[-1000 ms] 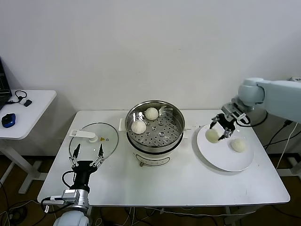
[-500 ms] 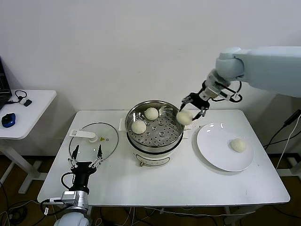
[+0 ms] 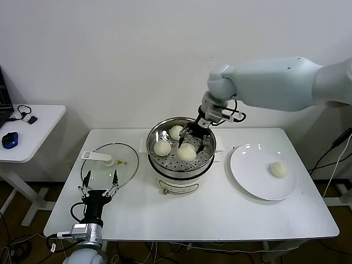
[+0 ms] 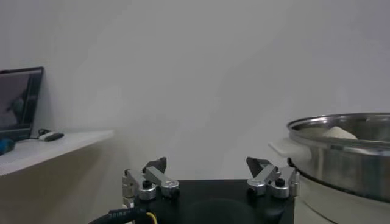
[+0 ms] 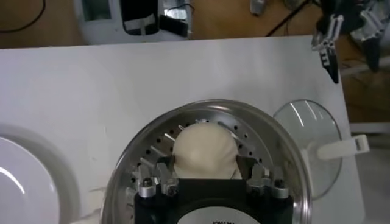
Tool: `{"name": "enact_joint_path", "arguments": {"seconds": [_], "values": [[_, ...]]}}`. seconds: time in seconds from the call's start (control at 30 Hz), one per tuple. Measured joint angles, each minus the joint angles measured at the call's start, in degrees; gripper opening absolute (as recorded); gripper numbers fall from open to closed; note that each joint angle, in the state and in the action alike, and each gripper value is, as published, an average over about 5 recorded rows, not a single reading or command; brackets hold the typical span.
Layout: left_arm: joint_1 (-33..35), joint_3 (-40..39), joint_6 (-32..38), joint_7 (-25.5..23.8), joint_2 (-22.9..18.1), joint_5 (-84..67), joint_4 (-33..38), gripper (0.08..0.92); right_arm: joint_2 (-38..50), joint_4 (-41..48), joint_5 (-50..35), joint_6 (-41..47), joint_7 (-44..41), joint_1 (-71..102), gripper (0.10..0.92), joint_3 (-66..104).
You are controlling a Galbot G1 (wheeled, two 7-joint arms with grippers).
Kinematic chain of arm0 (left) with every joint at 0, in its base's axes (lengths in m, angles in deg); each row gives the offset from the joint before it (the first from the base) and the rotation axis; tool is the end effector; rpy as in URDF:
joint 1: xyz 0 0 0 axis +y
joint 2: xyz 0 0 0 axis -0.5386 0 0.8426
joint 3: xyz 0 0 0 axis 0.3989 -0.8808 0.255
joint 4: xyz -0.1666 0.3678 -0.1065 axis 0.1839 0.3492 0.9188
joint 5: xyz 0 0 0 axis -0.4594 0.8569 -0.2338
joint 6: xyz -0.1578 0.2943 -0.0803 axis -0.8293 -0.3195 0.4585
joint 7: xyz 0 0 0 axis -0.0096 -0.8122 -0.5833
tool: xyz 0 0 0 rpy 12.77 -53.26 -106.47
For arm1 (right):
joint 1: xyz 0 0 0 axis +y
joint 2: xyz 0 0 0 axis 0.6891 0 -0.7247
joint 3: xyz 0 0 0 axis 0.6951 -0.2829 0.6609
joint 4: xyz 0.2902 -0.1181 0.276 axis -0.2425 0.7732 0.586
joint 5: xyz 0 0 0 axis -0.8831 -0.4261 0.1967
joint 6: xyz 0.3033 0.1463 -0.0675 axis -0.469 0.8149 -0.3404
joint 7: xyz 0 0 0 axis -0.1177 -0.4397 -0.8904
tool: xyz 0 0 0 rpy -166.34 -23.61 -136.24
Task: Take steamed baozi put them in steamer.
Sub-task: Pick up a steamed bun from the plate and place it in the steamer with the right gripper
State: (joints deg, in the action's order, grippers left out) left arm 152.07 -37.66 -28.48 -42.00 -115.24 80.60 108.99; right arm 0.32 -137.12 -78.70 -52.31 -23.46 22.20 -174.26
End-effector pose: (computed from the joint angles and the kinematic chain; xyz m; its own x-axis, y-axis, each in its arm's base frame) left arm 0.1356 0.0414 -0.4007 -0.9967 -0.0797 0.0164 -0.0781 0.9936 0.0813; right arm 0.6288 0.0480 -0.0089 0.0900 -0.3010 0.9494 -0.1958 -0.9400 -0.2794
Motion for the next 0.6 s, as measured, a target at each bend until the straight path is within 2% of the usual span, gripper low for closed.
{"name": "enact_joint_path", "arguments": {"seconds": [0.27,0.6], "values": [[-0.3,0.3,0.3,0.2,0.1,-0.7,-0.6,0.823,-4.9,5.6,1.4,-1.6,-0.1,4.2,0.69,-0.3],[-0.6,0.3,0.1,0.2,0.4,-1.0,-0.8,0.823,-7.4,8.3,1.7,-1.6,-0.6,6.3,0.687,-0.3]]}}
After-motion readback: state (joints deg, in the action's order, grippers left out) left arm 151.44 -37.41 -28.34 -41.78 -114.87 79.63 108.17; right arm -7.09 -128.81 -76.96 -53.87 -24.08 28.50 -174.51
